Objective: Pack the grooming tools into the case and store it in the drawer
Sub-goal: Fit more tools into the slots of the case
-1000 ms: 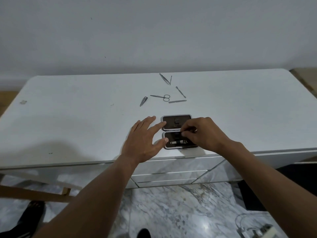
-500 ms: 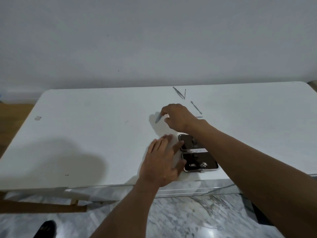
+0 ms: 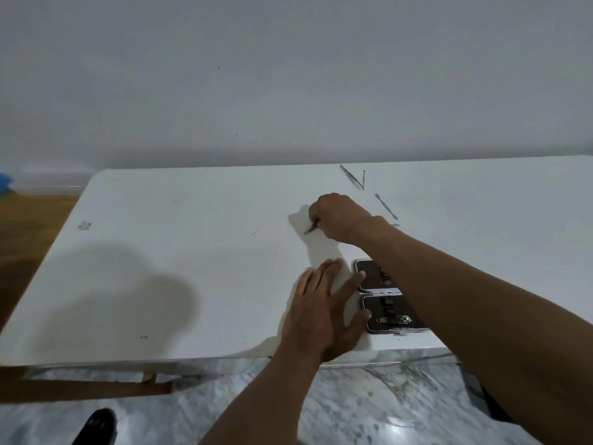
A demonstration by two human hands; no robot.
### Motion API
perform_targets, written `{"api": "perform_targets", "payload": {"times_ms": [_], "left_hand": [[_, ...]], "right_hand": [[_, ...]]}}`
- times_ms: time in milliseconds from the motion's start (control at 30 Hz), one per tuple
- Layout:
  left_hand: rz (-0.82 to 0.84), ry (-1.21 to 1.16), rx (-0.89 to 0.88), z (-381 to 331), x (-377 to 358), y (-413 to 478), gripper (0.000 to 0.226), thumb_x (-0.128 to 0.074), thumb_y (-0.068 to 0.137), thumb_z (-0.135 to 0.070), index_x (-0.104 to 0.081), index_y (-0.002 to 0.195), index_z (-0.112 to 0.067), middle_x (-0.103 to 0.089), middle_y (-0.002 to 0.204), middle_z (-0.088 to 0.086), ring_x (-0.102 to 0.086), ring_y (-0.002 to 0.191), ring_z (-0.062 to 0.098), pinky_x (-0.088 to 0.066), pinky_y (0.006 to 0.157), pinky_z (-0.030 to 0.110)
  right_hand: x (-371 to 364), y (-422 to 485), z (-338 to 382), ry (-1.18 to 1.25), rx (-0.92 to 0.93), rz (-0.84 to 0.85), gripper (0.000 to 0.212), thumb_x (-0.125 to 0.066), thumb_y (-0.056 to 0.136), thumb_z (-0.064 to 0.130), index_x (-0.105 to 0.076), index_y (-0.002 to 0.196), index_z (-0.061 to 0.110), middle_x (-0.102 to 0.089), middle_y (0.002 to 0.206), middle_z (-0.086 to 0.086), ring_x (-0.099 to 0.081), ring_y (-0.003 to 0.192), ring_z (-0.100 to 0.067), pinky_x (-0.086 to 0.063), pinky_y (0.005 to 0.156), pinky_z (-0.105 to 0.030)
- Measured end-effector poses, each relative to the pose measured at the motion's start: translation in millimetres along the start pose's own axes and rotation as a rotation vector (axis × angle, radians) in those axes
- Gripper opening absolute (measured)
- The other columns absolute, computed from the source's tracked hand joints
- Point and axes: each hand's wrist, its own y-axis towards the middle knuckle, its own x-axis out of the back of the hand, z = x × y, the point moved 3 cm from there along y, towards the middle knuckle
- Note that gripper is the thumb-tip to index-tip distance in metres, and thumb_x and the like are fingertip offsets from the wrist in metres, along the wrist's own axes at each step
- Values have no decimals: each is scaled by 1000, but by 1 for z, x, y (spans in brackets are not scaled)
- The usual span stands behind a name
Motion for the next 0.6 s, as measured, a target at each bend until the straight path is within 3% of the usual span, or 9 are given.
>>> {"api": "perform_targets", "payload": {"times_ms": [133,333,600], "left_hand": [[19,13,-10,1,0,1,56,-40,94,-58,-39,144,-36,-36,154,7,-27,144,25,-22,117,47],[76,89,-18,4,-2,4,62,-36,93,-61,-32,149,-34,-34,155,5,-25,144,22,-22,117,46],[83,63,-4,3,0,3,66,-35,90,-63,-33,149,-33,-35,155,4,-27,144,22,-22,118,44]], "right_hand": [[-4,-9,-5,14,-34,-27,22,-52,82,-1,-69,95,4,-69,99,-15,-65,89,-33,-55,79,-39],[1,-41,-21,53,-70,-93,20,-52,80,3,-69,89,9,-70,91,-12,-64,82,-33,-53,69,-35],[19,-126,-60,148,-113,-156,18,-57,86,18,-71,98,16,-72,99,-7,-65,91,-31,-54,78,-38]]}}
